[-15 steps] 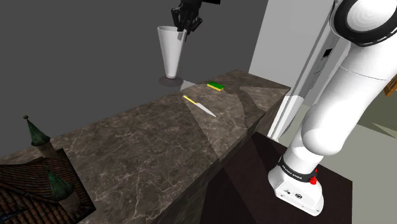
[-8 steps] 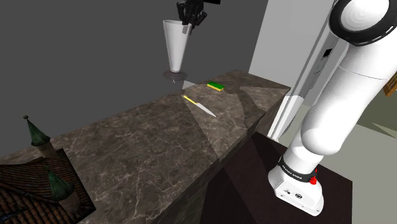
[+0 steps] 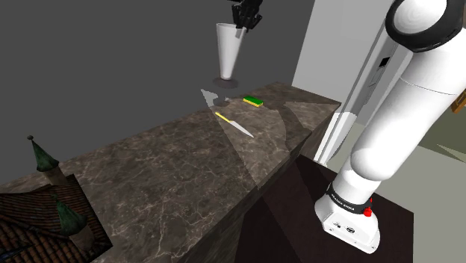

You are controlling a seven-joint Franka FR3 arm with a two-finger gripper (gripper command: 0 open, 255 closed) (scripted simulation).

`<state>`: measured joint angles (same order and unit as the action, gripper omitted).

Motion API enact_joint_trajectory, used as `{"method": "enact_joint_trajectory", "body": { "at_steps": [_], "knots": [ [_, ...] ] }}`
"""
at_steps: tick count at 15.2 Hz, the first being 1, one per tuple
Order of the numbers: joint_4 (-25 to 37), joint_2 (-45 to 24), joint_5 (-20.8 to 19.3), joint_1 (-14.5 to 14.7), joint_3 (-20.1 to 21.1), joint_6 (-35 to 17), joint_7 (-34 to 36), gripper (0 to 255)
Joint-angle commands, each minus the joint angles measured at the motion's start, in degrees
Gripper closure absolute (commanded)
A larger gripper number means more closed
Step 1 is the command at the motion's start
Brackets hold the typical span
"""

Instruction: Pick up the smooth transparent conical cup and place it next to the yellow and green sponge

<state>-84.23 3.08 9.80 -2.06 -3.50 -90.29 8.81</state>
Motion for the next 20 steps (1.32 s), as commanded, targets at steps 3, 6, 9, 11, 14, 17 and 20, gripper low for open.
{"method": "enact_joint_trajectory", "body": {
  "at_steps": [3, 6, 9, 11, 14, 17, 20],
  "knots": [
    [1.26, -0.93, 0.81, -2.63, -3.01, 1.28, -5.54, 255],
    [3.24, -2.39, 1.55, -4.71, -5.33, 2.62, -9.69, 255],
    [6.03, -4.51, 2.48, -6.98, -7.57, 4.21, -13.83, 255],
    [8.40, -6.30, 3.25, -8.59, -9.04, 5.43, -16.57, 255],
    [12.83, -9.65, 4.70, -11.29, -11.11, 7.58, -20.61, 255],
    [18.61, -13.89, 6.58, -14.46, -13.00, 10.26, -24.50, 255],
    [26.37, -19.34, 9.03, -18.43, -14.49, 13.75, -28.04, 255]
  ]
}}
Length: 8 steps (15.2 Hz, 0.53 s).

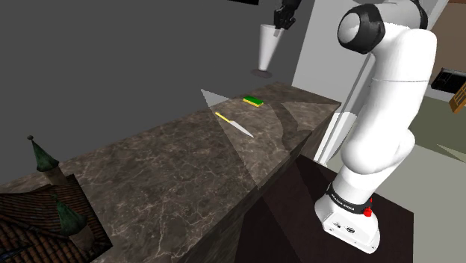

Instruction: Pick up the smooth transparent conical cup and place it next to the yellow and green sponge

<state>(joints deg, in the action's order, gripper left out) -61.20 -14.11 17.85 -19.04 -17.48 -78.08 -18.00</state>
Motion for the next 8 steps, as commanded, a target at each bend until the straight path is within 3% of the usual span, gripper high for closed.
{"method": "enact_joint_trajectory", "body": {
  "at_steps": [1, 4, 8],
  "knots": [
    [6.61, -4.35, 1.98, -3.03, -0.88, 3.00, -2.28, 255],
    [20.71, -13.19, 5.78, -9.21, -1.18, 9.10, -4.32, 255],
    [8.25, -7.68, 3.31, -6.26, -1.62, 2.31, -5.88, 255]
  ]
}}
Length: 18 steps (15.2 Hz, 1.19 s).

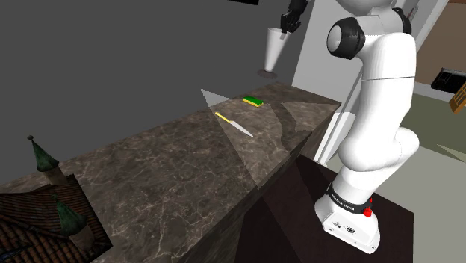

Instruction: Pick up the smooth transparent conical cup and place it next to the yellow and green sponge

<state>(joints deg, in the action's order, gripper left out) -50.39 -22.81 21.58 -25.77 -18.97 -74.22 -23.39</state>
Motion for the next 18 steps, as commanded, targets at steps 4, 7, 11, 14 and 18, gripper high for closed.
{"method": "enact_joint_trajectory", "body": {
  "at_steps": [4, 7, 11, 14, 18],
  "knots": [
    [-10.67, 4.17, -1.78, 2.14, -0.30, -6.52, -1.39, 255],
    [-15.59, 5.87, -2.49, 3.00, -0.32, -9.75, -1.92, 255],
    [-21.21, 7.59, -3.17, 3.84, -0.28, -13.68, -2.55, 255],
    [-24.91, 8.56, -3.51, 4.31, -0.22, -16.41, -3.00, 255],
    [-29.32, 9.52, -3.81, 4.80, -0.14, -19.86, -3.60, 255]
  ]
}}
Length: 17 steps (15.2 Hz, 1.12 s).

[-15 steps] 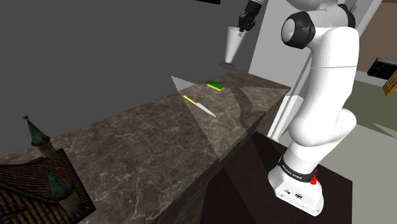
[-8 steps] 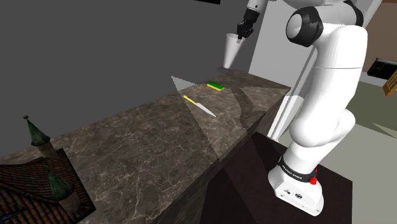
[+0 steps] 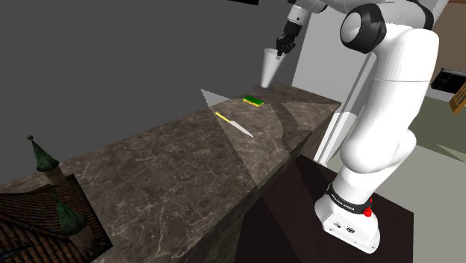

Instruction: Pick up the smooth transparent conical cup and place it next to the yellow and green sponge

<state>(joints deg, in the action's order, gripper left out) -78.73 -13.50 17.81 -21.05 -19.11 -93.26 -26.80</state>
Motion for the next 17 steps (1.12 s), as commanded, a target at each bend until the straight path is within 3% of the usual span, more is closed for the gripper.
{"method": "enact_joint_trajectory", "body": {
  "at_steps": [1, 17],
  "knots": [
    [-2.00, 0.40, -0.09, 0.18, 0.02, -1.66, -0.34, 255],
    [-15.18, 1.12, 0.32, 1.10, 0.40, -13.88, -3.00, 255]
  ]
}}
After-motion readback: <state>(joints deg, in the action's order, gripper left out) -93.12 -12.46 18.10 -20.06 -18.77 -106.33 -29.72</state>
